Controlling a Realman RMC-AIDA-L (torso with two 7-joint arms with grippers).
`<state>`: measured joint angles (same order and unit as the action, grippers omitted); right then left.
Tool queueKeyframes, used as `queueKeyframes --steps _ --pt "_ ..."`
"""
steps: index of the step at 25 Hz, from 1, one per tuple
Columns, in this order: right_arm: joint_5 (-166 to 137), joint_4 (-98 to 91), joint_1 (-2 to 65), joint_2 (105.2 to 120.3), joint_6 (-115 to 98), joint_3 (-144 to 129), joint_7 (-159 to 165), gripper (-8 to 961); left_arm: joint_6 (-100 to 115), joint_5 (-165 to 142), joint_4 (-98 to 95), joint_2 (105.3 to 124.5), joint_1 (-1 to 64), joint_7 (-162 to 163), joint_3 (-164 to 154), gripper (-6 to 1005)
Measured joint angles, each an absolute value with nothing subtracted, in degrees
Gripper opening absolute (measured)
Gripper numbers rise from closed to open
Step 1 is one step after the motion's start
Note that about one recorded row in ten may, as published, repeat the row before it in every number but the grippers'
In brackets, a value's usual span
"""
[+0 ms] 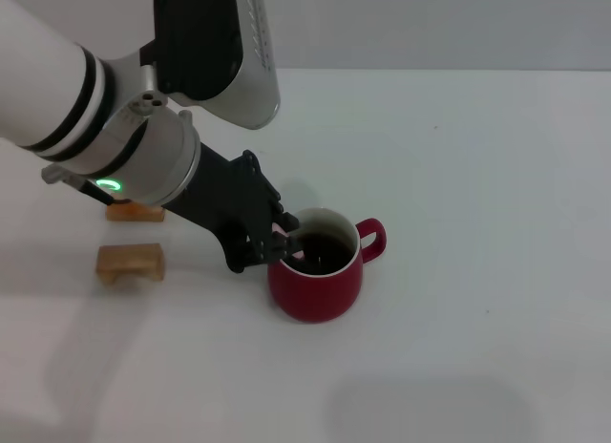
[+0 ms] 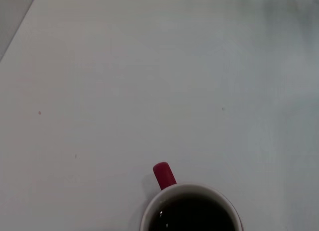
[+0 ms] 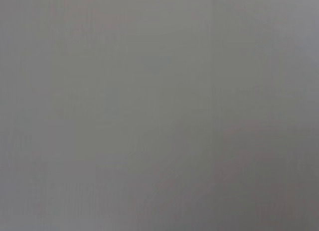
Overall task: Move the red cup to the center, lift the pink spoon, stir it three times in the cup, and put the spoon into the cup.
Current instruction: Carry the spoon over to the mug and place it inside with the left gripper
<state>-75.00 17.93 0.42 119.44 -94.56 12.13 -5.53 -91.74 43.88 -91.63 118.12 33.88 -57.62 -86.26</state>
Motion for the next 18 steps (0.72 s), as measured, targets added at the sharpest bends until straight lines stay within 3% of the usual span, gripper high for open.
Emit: queueKeyframes --steps 18 --pt "-75.08 18.02 0.62 119.62 -94.49 11.42 -5.53 691 -91.85 40.12 -91.34 118.03 34.63 -57.56 -83.41 177"
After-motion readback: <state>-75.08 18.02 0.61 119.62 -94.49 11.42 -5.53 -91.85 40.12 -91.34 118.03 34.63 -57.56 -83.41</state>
